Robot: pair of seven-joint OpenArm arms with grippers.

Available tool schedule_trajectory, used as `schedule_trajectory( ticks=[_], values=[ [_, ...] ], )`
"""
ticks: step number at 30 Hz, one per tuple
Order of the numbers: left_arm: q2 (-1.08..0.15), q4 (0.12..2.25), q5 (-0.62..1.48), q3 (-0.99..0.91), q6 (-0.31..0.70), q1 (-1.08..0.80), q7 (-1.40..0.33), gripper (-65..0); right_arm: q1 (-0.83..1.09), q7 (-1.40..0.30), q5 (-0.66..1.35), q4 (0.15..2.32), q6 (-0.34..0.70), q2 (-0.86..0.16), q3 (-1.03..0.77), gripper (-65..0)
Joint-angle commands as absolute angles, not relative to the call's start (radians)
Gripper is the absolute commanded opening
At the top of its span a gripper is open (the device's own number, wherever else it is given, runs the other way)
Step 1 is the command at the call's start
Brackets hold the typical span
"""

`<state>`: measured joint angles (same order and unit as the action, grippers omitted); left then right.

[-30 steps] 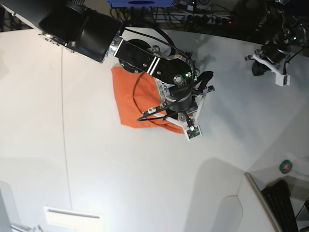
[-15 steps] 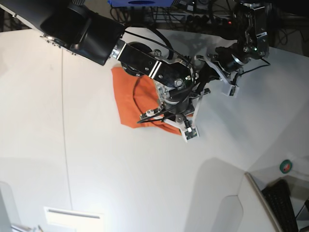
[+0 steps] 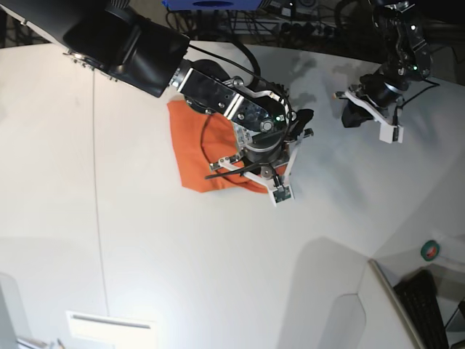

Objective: Layout the t-shirt on the table in an organized manner, then fold the t-shirt properly
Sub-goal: 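Grasp the folded bundle with the right gripper and adjust its edges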

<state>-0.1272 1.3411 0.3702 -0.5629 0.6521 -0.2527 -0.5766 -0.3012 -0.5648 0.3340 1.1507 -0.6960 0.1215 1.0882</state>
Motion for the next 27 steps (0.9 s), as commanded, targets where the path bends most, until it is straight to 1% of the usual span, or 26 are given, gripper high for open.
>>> schedule_trajectory(
  ticks=[1,4,5,7,8,9,11,15,16,18,20,21,22,23,24,27],
  values=[
    [-0.139,1.359,0.387,-0.588,0.664,-0.251,-0.562,-65.0,-0.321,-0.538,0.321,1.156,-0.698,0.137,1.086,-65.0],
    [-0.159,1.360,0.389,-0.639,0.664,-0.252,-0.564,-65.0,-0.321,-0.516,0.321,1.158,-0.698,0.137,1.086,-65.0],
    [-0.159,1.360,0.389,-0.653,0.664,-0.252,-0.564,-65.0,-0.321,-0.512,0.321,1.158,-0.698,0.137,1.086,-63.3],
    [-0.159,1.360,0.389,-0.685,0.664,-0.252,-0.564,-65.0,-0.321,-0.496,0.321,1.161,-0.698,0.139,1.087,-55.1],
    [-0.159,1.360,0.389,-0.696,0.665,-0.252,-0.564,-65.0,-0.321,-0.486,0.321,1.164,-0.698,0.139,1.087,-52.4],
    [-0.159,1.360,0.387,-0.708,0.665,-0.252,-0.564,-65.0,-0.320,-0.478,0.321,1.181,-0.698,0.139,1.089,-50.4],
    [-0.160,1.359,0.386,-0.713,0.665,-0.251,-0.564,-65.0,-0.314,-0.476,0.321,1.225,-0.698,0.139,1.089,-49.5],
    [-0.176,1.351,0.387,-0.722,0.665,-0.249,-0.564,-65.0,-0.285,-0.487,0.317,1.336,-0.698,0.131,1.087,-49.5],
    [-0.180,1.349,0.389,-0.725,0.665,-0.249,-0.564,-65.0,-0.283,-0.510,0.317,1.359,-0.698,0.116,1.084,-49.5],
    [-0.186,1.349,0.389,-0.725,0.665,-0.251,-0.564,-65.0,-0.285,-0.545,0.317,1.380,-0.698,0.087,1.084,-49.7],
    [-0.200,1.354,0.389,-0.727,0.665,-0.252,-0.564,-65.0,-0.286,-0.545,0.317,1.366,-0.698,0.067,1.082,-50.1],
    [-0.206,1.349,0.389,-0.727,0.665,-0.252,-0.564,-65.0,-0.288,-0.545,0.317,1.345,-0.698,0.058,1.082,-52.4],
    [-0.206,1.349,0.389,-0.727,0.665,-0.252,-0.564,-65.0,-0.288,-0.545,0.317,1.323,-0.698,0.053,1.082,-57.2],
    [-0.206,1.349,0.389,-0.727,0.665,-0.252,-0.564,-65.0,-0.288,-0.544,0.317,1.308,-0.698,0.050,1.082,-63.3],
    [-0.206,1.356,0.389,-0.727,0.665,-0.252,-0.564,-65.0,-0.286,-0.544,0.317,1.293,-0.698,0.047,1.082,-65.0],
    [-0.202,1.357,0.389,-0.722,0.665,-0.251,-0.564,-65.0,-0.274,-0.544,0.317,1.271,-0.698,0.048,1.087,-65.0]
  ],
)
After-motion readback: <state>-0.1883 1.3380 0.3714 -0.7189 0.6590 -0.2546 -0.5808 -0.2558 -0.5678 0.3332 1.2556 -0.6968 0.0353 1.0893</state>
